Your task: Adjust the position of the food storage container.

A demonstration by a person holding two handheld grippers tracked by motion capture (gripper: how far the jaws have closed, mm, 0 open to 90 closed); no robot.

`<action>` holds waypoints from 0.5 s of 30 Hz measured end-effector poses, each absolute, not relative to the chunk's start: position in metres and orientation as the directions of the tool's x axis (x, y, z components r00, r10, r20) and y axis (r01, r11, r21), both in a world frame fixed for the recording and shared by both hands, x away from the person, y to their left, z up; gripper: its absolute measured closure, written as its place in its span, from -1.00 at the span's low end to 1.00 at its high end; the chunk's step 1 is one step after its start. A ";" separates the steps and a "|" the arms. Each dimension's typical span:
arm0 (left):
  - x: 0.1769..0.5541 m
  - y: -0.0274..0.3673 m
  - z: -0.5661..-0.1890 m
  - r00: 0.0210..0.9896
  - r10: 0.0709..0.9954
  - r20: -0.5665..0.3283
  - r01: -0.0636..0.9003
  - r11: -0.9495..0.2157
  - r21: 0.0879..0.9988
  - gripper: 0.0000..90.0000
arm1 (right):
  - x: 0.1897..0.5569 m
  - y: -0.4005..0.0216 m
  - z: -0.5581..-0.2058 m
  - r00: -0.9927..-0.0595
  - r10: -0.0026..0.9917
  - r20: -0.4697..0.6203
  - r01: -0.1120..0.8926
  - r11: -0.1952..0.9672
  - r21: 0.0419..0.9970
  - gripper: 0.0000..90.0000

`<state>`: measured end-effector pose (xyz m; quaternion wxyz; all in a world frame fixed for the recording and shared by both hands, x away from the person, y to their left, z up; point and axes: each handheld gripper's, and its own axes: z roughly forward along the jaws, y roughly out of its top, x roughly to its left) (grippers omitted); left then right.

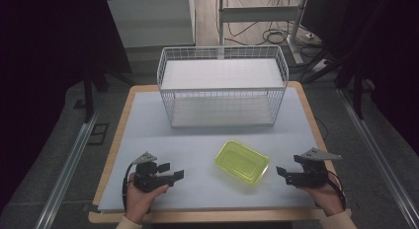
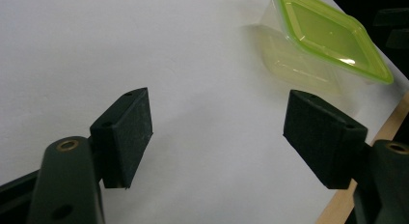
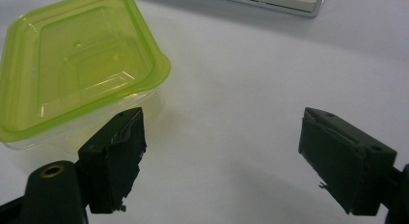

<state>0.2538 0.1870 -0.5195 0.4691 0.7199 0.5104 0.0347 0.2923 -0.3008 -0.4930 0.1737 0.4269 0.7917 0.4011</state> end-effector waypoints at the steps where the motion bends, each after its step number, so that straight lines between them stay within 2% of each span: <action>1: 0.254 0.187 -0.520 0.476 0.768 -0.428 0.702 -0.038 0.711 -0.43 | 0.293 -0.301 -0.493 -0.573 0.817 0.065 0.538 0.315 0.782 -0.61; 10: 0.253 0.184 -0.520 0.484 0.765 -0.424 0.702 -0.051 0.710 -0.43 | 0.291 -0.303 -0.485 -0.549 0.832 0.075 0.550 0.293 0.782 -0.46; 12: 0.253 0.183 -0.520 0.484 0.764 -0.425 0.702 -0.050 0.710 -0.43 | 0.290 -0.304 -0.483 -0.552 0.830 0.080 0.549 0.289 0.784 -0.38; 15: 0.253 0.184 -0.520 0.485 0.765 -0.425 0.702 -0.051 0.710 -0.43 | 0.289 -0.304 -0.481 -0.563 0.822 0.088 0.548 0.292 0.784 -0.16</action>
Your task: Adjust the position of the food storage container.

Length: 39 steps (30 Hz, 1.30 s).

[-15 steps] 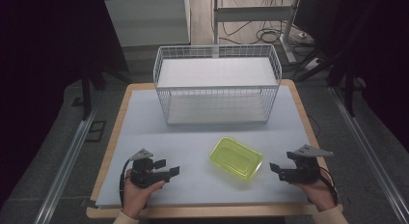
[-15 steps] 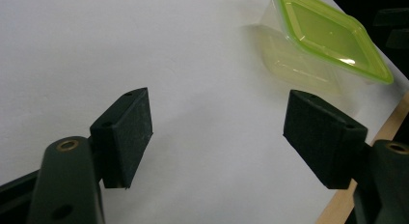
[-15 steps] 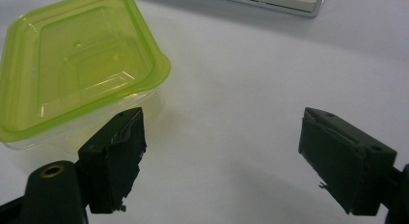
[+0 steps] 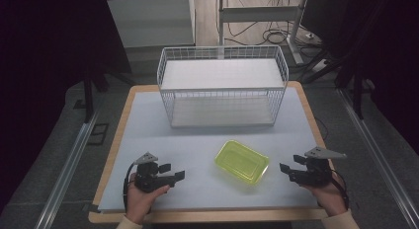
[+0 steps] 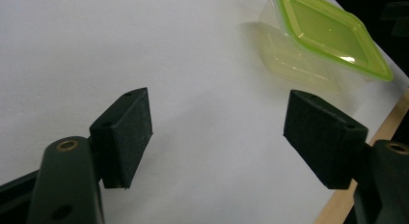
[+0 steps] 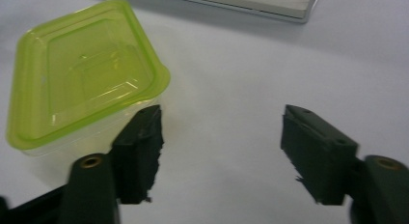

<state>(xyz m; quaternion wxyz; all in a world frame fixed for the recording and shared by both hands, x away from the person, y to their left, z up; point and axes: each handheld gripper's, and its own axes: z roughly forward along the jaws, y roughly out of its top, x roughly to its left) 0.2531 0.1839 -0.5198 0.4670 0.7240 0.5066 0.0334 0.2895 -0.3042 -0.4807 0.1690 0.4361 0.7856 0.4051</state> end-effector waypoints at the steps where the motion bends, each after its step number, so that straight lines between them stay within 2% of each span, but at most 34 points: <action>1: 0.254 0.184 -0.520 0.484 0.765 -0.425 0.703 -0.050 0.709 -0.43 | 0.289 -0.304 -0.479 -0.563 0.822 0.087 0.546 0.291 0.785 -0.02; 5: 0.253 0.184 -0.519 0.485 0.765 -0.424 0.701 -0.050 0.712 -0.44 | 0.287 -0.305 -0.473 -0.557 0.827 0.076 0.524 0.279 0.805 0.55; 8: 0.253 0.185 -0.518 0.485 0.765 -0.424 0.700 -0.048 0.713 -0.44 | 0.284 -0.304 -0.466 -0.569 0.819 0.078 0.510 0.277 0.814 0.80; 11: 0.253 0.185 -0.518 0.485 0.764 -0.425 0.700 -0.047 0.713 -0.44 | 0.282 -0.302 -0.461 -0.594 0.800 0.089 0.502 0.282 0.817 0.96; 22: 0.254 0.183 -0.519 0.493 0.762 -0.421 0.699 -0.058 0.713 -0.44 | 0.273 -0.279 -0.453 -0.662 0.743 0.096 0.470 0.313 0.825 0.99; 39: 0.254 0.181 -0.520 0.494 0.760 -0.422 0.702 -0.062 0.709 -0.44 | 0.260 -0.228 -0.460 -0.765 0.630 0.133 0.455 0.383 0.804 0.99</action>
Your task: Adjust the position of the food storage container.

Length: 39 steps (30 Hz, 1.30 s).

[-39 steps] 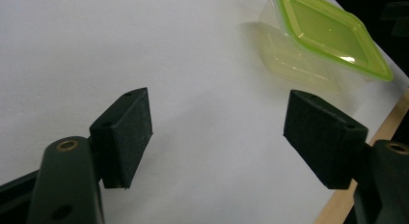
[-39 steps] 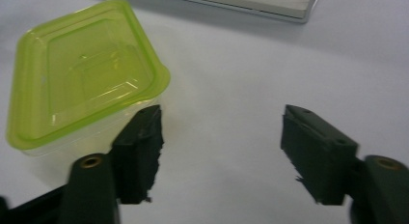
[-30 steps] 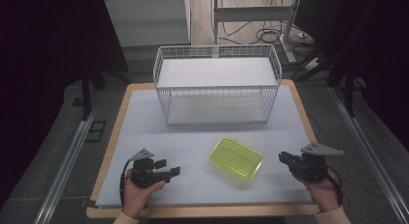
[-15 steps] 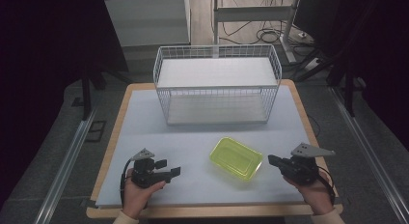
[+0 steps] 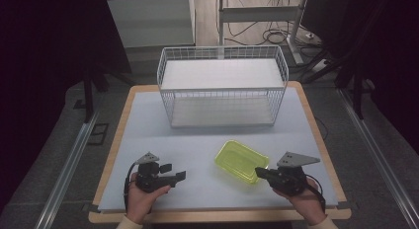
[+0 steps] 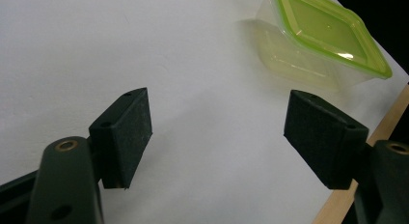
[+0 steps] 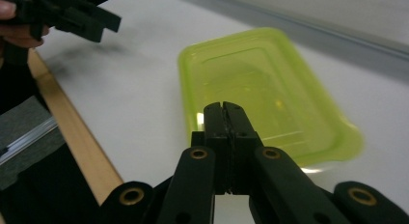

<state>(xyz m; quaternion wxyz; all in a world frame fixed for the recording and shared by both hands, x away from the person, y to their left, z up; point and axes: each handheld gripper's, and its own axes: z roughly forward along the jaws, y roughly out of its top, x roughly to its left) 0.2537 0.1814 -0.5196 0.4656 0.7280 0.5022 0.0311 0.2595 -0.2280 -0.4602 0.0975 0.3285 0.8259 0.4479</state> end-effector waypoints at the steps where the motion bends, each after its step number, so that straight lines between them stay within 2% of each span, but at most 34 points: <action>1: 0.253 0.181 -0.519 0.490 0.762 -0.423 0.701 -0.055 0.711 -0.44 | 0.259 -0.224 -0.461 -0.770 0.623 0.141 0.459 0.386 0.800 0.99; 3: 0.252 0.182 -0.518 0.485 0.767 -0.420 0.696 -0.048 0.717 -0.44 | 0.257 -0.219 -0.463 -0.780 0.605 0.162 0.468 0.391 0.793 0.99; 19: 0.253 0.181 -0.519 0.496 0.758 -0.423 0.703 -0.064 0.709 -0.44 | 0.252 -0.182 -0.489 -0.829 0.543 0.131 0.453 0.515 0.728 0.99; 39: 0.253 0.182 -0.520 0.495 0.757 -0.427 0.708 -0.067 0.703 -0.44 | 0.256 -0.192 -0.499 -0.815 0.569 0.111 0.479 0.553 0.682 0.99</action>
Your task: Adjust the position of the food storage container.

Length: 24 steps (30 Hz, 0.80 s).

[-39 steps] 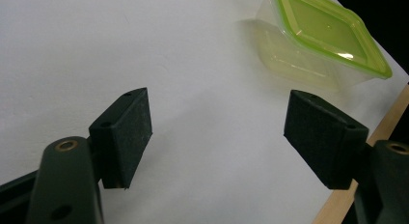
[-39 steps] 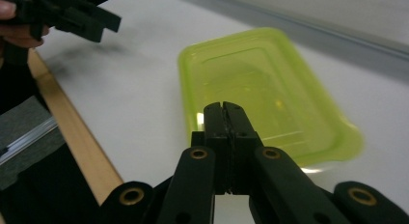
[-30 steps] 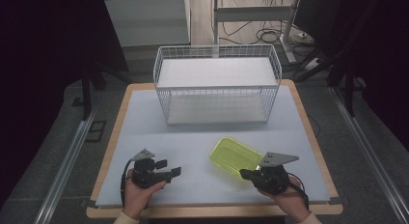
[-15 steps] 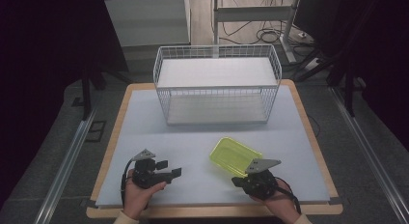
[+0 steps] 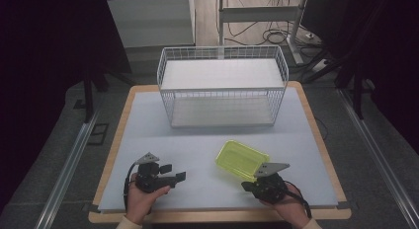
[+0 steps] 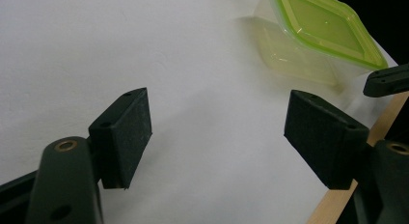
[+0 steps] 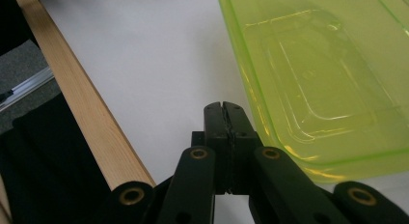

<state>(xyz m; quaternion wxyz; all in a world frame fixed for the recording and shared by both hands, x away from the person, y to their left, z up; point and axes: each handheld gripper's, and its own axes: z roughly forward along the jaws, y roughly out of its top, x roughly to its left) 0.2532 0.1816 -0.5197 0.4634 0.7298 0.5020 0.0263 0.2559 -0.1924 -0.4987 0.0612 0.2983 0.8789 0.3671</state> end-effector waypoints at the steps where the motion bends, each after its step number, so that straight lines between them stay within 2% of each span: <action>1: 0.253 0.182 -0.520 0.496 0.757 -0.425 0.707 -0.068 0.704 -0.44 | 0.257 -0.195 -0.499 -0.815 0.569 0.112 0.478 0.550 0.684 0.99; 24: 0.254 0.183 -0.520 0.491 0.760 -0.425 0.710 -0.067 0.701 -0.44 | 0.281 -0.233 -0.499 -0.746 0.656 0.113 0.547 0.506 0.667 1.00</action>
